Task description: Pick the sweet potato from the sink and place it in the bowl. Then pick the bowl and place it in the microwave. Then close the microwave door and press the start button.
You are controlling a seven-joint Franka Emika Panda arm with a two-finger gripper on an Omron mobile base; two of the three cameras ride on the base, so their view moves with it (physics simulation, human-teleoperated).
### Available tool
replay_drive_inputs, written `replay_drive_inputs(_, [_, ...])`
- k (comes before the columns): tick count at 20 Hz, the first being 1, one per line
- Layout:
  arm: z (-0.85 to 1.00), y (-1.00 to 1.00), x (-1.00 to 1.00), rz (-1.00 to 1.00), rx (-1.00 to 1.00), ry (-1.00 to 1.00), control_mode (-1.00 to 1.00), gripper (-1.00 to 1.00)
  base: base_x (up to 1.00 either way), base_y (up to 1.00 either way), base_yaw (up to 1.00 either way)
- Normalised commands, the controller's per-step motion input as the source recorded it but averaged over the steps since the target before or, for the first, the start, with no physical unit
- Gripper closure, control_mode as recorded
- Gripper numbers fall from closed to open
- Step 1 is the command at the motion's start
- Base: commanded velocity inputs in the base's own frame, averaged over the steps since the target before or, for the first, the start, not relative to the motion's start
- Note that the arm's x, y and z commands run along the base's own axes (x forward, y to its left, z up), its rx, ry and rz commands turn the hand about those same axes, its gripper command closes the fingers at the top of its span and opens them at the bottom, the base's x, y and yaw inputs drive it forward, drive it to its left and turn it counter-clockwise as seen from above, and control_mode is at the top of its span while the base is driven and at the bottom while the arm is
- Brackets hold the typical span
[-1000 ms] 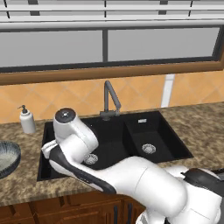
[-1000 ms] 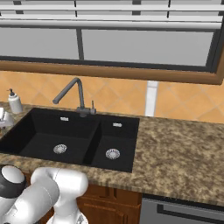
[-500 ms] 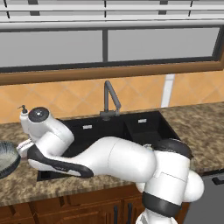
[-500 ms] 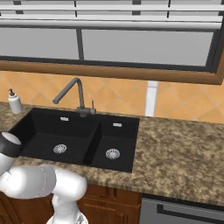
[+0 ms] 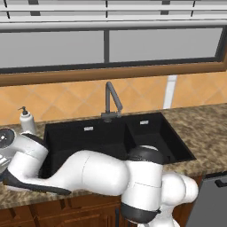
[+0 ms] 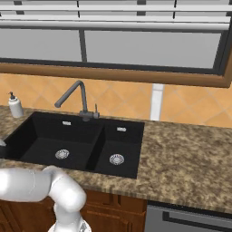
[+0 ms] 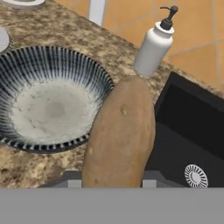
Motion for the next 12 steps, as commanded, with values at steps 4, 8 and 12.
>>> replay_drive_inputs(4, [0.0,0.56,0.0,0.0,0.0,-0.02,-1.0,1.0,0.0,0.0,0.0])
replay_drive_inputs(8, [-0.06,0.34,0.15,0.0,0.0,0.0,-1.0,1.0,0.0,0.0,0.0])
replay_drive_inputs(12, [-0.43,0.15,0.08,0.0,0.0,0.0,-1.0,1.0,0.0,0.0,0.0])
